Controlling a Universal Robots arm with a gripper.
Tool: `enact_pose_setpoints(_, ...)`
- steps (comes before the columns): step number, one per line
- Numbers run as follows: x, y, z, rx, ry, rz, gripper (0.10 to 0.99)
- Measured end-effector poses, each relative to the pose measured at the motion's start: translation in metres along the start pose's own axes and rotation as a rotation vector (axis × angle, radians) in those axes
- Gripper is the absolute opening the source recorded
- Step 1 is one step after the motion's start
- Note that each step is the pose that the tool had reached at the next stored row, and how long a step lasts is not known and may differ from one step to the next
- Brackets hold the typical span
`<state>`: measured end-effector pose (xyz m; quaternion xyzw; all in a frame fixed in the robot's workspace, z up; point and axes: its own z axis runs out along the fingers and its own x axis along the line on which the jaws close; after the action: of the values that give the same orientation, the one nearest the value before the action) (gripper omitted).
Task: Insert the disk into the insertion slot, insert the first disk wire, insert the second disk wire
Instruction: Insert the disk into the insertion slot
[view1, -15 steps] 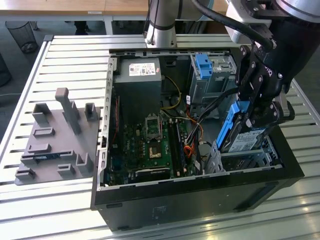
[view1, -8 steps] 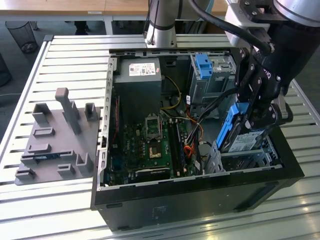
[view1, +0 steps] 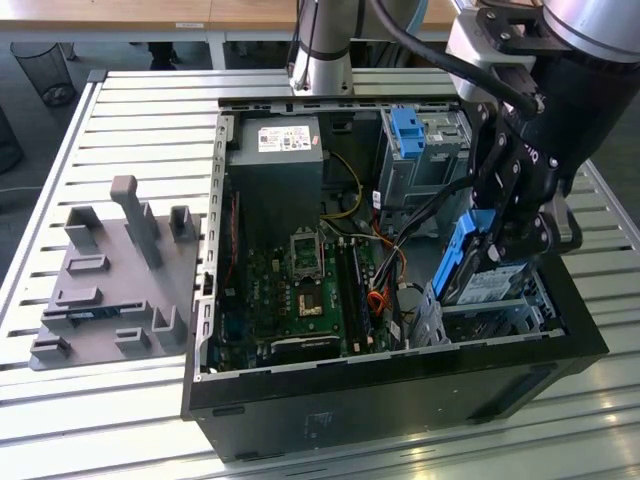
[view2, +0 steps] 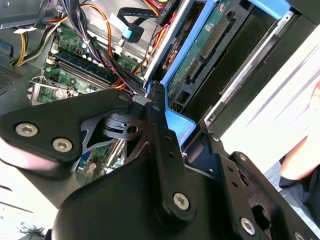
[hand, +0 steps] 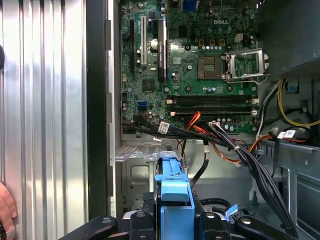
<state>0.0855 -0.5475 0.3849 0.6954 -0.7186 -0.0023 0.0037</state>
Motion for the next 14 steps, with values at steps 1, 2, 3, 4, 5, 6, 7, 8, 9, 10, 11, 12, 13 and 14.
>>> enact_pose_setpoints(1, 0.0000, 0.0000, 0.0006, 0.000, 0.0000, 0.000, 0.365)
enact_pose_setpoints(2, 0.0000, 0.0000, 0.0012, 0.000, 0.0000, 0.000, 0.365)
enact_pose_setpoints(3, 0.0000, 0.0000, 0.0018, 0.000, 0.0000, 0.000, 0.365)
enact_pose_setpoints(4, 0.0000, 0.0000, 0.0024, 0.000, -0.0001, 0.000, 0.365)
enact_pose_setpoints(5, 0.0000, 0.0000, 0.0029, 0.000, 0.0000, 0.000, 0.365)
enact_pose_setpoints(6, 0.0000, 0.0000, 0.0034, 0.000, 0.0000, 0.000, 0.365)
enact_pose_setpoints(7, 0.0000, 0.0000, 0.0038, 0.000, 0.0001, 0.000, 0.365)
enact_pose_setpoints(8, 0.0000, -0.0001, 0.0044, 0.000, 0.0000, 0.000, 0.365)
enact_pose_setpoints(9, 0.0000, 0.0000, 0.0049, 0.000, 0.0000, 0.000, 0.365)
enact_pose_setpoints(10, 0.0000, 0.0000, 0.0055, 0.000, 0.0000, 0.000, 0.365)
enact_pose_setpoints(11, 0.0000, -0.0001, 0.0059, 0.000, 0.0000, 0.000, 0.365)
enact_pose_setpoints(12, 0.0000, -0.0001, 0.0064, 0.000, 0.0000, 0.000, 0.365)
enact_pose_setpoints(13, 0.0000, -0.0001, 0.0069, 0.000, 0.0000, 0.000, 0.365)
enact_pose_setpoints(14, 0.0000, -0.0001, 0.0073, 0.000, 0.0000, 0.000, 0.365)
